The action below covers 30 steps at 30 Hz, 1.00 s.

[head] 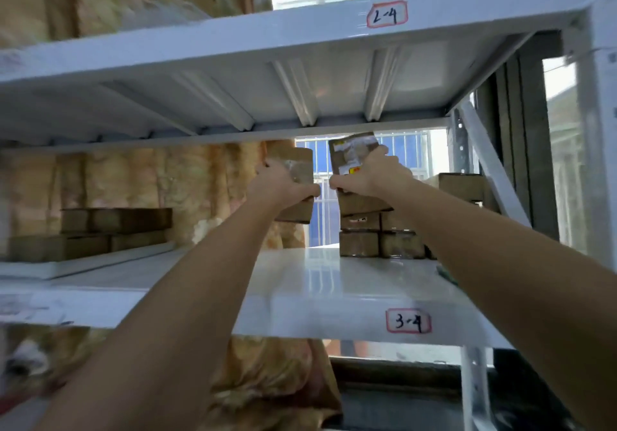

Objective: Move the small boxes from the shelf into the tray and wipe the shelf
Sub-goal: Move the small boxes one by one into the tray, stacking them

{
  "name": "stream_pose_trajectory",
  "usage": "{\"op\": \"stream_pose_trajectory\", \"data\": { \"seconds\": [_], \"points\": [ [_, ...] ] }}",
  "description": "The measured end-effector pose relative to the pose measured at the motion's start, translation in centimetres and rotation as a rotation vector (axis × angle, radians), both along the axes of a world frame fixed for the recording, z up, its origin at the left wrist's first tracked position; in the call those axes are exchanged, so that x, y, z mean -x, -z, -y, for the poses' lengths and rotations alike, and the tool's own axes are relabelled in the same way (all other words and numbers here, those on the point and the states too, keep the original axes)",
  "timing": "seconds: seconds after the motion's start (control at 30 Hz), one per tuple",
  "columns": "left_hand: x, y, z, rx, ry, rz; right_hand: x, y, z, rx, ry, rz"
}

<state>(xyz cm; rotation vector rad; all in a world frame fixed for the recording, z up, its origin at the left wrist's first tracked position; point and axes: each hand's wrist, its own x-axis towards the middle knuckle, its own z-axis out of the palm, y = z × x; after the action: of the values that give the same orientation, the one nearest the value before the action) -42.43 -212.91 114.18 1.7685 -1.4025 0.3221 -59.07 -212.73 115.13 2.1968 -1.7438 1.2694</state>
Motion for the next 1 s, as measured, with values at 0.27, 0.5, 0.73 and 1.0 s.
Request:
{"op": "stream_pose_trajectory", "data": {
  "seconds": [0.27, 0.5, 0.73, 1.0],
  "points": [
    [-1.1, 2.7, -9.1, -0.063, -0.174, 0.055, -3.3, 2.7, -5.5, -0.064, -0.148, -0.089],
    [-5.6, 1.9, -14.4, -0.087, -0.253, 0.044, -7.9, 2.3, -9.7, -0.062, -0.275, -0.056],
    [-13.1, 1.5, -20.2, -0.108, -0.398, 0.059, -16.0, 1.7, -12.9, -0.101, -0.364, -0.050],
    [-25.2, 2.7, -27.9, -0.160, -0.469, 0.048, -26.9, 0.6, -16.7, -0.166, -0.429, 0.061]
  ]
}}
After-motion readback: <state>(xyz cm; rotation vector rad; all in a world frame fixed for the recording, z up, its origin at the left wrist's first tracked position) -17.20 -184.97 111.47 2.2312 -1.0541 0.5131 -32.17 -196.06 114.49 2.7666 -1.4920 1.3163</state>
